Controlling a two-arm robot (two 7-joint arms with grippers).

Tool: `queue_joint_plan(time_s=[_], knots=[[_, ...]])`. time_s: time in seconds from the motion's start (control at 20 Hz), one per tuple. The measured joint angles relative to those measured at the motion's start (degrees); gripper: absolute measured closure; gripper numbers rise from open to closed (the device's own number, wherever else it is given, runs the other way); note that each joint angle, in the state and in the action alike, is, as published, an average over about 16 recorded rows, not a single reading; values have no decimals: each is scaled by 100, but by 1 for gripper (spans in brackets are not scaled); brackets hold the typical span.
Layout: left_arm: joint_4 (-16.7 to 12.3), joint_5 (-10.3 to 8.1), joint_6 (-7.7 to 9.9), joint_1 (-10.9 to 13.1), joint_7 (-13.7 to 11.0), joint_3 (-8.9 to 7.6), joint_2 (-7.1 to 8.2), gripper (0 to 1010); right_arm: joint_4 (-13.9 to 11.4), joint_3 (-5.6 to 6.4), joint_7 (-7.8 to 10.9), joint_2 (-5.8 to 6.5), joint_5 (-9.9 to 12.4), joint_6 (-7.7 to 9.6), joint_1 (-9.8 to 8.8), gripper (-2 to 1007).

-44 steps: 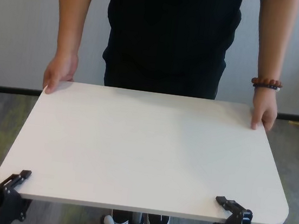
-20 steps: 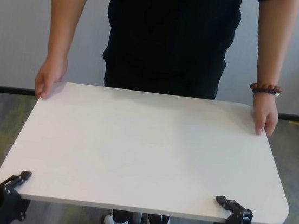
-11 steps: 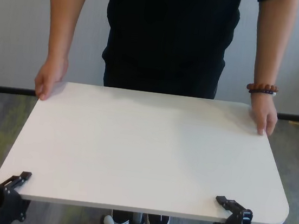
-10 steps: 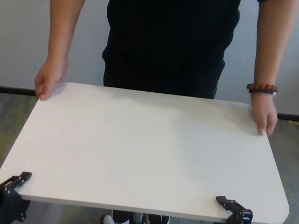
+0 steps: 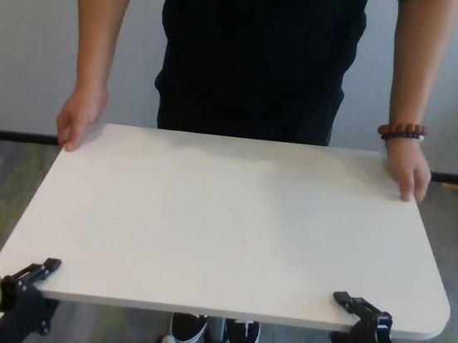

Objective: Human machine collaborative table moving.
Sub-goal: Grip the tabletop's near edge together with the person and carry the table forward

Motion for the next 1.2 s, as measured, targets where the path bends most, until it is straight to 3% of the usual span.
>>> queue_joint_plan(time_s=[0.45,1.2], knots=[[-100,140,-25,-209,-148,-21,-174,737,59,100,50,-82,-126,-197,211,712],[331,380,-26,-767,-226,-18,-594,736,821,125,158,-437,-283,-664,859,712]])
